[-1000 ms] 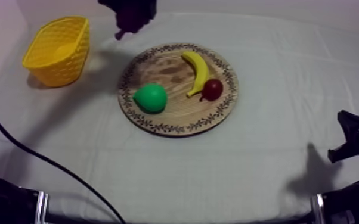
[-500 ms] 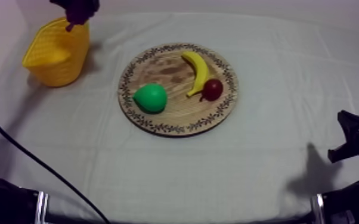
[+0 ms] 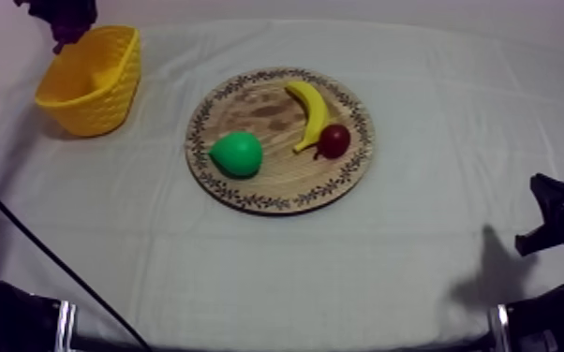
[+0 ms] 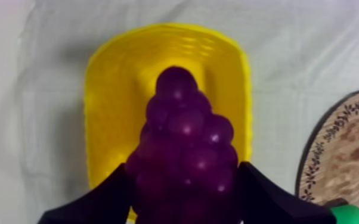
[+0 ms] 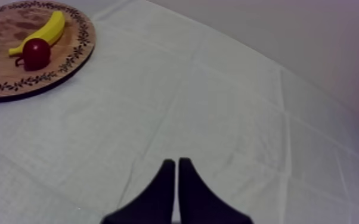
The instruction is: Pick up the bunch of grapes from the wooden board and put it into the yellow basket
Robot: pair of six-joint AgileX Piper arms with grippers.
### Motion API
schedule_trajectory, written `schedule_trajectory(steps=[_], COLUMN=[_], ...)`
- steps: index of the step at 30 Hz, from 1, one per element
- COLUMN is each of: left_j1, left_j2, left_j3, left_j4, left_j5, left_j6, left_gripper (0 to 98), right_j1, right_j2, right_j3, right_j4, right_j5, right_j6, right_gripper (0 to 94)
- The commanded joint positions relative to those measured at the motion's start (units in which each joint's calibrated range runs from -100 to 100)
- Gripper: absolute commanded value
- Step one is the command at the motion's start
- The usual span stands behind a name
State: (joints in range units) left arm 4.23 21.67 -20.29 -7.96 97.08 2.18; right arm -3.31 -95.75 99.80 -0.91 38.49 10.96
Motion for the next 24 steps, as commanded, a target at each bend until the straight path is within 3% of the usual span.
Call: schedule_trajectory(steps=[1, 13, 24], left_j1=[-0.5, -1.9, -2.8], left_j2=[0.2, 3.9, 12.0], left_j3=[0.0, -0.2, 1.2], left_j4=[0.03, 0.50, 2.41], left_j5=[0.0, -0.5, -3.4], left_j6=[-0.1, 0.4, 1.5], left_gripper=[52.8, 53.4, 54.8], right_j1=[0.0, 0.0, 0.0], right_j2=[0.0, 0.0, 0.0], right_j3=[0.0, 0.0, 0.0], right_j4=[0.0, 0.0, 0.0], right_j5=[0.0, 0.0, 0.0], right_j6=[0.0, 0.0, 0.0], right_gripper=[0.3, 0.3, 0.3])
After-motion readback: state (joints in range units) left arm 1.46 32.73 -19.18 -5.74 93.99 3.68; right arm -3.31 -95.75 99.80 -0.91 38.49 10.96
